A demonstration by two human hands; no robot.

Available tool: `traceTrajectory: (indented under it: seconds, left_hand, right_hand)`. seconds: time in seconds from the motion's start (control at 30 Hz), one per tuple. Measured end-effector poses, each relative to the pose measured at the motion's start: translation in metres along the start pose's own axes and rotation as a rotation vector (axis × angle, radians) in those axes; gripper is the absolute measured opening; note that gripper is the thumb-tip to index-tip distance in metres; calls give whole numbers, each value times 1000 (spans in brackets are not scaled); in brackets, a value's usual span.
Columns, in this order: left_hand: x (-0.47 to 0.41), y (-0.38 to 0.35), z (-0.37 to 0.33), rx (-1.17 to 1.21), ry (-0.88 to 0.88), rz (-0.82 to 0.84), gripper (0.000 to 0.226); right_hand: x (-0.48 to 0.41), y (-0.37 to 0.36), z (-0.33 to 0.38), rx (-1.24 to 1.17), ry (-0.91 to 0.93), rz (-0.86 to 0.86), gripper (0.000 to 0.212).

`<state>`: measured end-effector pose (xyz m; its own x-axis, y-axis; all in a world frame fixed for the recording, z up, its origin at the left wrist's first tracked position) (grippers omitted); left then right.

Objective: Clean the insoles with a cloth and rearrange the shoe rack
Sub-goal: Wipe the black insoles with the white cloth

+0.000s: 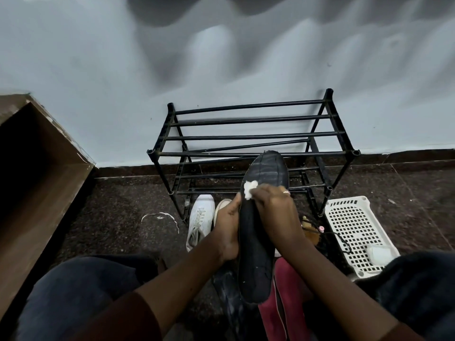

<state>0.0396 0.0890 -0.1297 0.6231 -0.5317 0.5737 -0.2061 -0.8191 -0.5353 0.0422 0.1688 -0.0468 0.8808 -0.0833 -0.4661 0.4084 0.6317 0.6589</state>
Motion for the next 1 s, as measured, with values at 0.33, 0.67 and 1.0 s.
traceTrajectory:
  seconds: [0.33, 0.67, 1.0]
  left_hand:
    - [1, 14, -16, -47, -111, -45, 72]
    - [6, -9, -2, -92, -40, 10, 57]
    - [9, 6, -14, -100, -82, -145, 78]
  right_hand:
    - [22, -20, 19, -89, -38, 114, 31]
    - [-5, 7, -6, 151, -113, -3, 12]
    - [15, -9, 16, -46, -5, 12, 18]
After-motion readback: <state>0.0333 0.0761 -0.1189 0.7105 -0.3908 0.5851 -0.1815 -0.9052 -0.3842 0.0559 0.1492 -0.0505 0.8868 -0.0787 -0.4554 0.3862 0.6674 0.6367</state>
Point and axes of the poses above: each hand's wrist, its own x-axis away from the middle knuckle, its own y-axis out of the back of the hand, z = x × y, the point moved 7 cm from there along -x, towards the middle knuckle, and after that the axes turned 9 degrees about -x, right-handed, at the moved point
